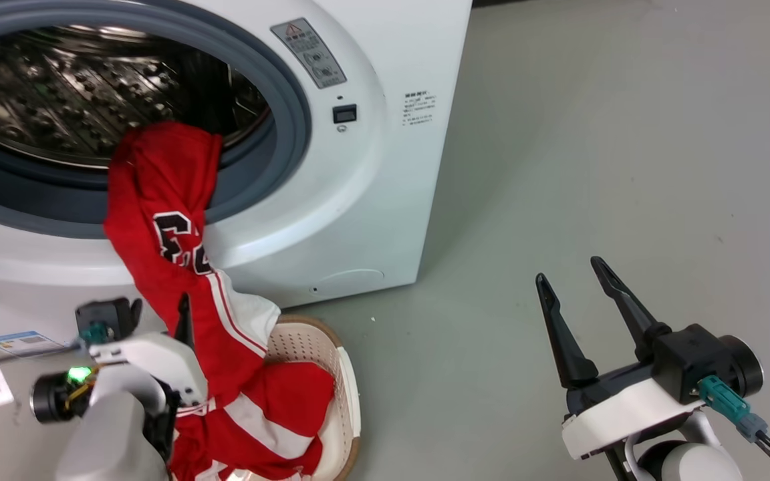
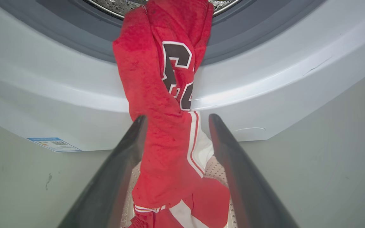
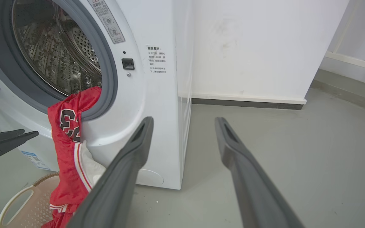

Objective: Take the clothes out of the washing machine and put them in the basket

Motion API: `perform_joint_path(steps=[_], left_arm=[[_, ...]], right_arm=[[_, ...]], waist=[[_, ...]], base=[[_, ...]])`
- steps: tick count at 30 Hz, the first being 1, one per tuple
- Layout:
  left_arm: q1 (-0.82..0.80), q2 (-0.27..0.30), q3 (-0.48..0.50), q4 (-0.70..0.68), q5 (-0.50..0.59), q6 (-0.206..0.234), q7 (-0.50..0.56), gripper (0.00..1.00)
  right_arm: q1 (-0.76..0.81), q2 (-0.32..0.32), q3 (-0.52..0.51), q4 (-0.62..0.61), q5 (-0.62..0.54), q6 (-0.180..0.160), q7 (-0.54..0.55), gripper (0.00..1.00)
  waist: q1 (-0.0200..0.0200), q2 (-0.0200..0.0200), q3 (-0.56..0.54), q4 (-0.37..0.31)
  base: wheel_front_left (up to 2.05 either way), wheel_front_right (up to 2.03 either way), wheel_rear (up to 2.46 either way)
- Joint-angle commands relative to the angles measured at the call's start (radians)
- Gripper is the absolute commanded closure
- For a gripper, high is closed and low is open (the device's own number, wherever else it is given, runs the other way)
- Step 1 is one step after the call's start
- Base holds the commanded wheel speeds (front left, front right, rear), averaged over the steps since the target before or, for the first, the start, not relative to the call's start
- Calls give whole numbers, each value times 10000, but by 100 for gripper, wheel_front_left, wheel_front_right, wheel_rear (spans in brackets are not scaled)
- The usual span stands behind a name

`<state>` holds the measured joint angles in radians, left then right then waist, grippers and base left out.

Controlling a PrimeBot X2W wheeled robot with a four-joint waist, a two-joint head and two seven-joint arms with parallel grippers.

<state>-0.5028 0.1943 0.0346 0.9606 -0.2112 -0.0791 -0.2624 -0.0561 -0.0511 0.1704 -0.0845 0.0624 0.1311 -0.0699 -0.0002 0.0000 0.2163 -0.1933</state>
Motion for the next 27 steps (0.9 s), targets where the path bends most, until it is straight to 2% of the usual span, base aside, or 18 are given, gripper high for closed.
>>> perform_joint_path(steps=[1,4,6,16,26,27], left_arm=[[-240,100,-45,156,26,-45,65,0],[-802,303,-101,681,-35,-143,319,0],[-1526,651,-132,1262,-165,-276,710,0],[-3100,1534,-435,2152,-362,-484,1872,0],[-3915,2066,-597,2562,-532,-499,2128,0],[-3941,2082,-590,2583,-567,-495,2080,42]], right_arm=[[-48,17,21,-16,37,-7,-62,0],[-226,19,115,31,141,-7,-128,0],[-387,19,198,137,265,-7,-287,0],[-897,19,371,500,516,-7,-664,0],[-1179,19,431,843,594,-7,-894,0],[-1215,19,434,871,597,-7,-914,0]], waist=[[2,0,190,-138],[2,0,522,-345],[2,0,978,-594],[2,0,1799,-1051],[2,0,2071,-1244],[2,0,2071,-1253]], base=[[0,0,0],[0,0,0],[0,0,0],[0,0,0],[0,0,0],[0,0,0]])
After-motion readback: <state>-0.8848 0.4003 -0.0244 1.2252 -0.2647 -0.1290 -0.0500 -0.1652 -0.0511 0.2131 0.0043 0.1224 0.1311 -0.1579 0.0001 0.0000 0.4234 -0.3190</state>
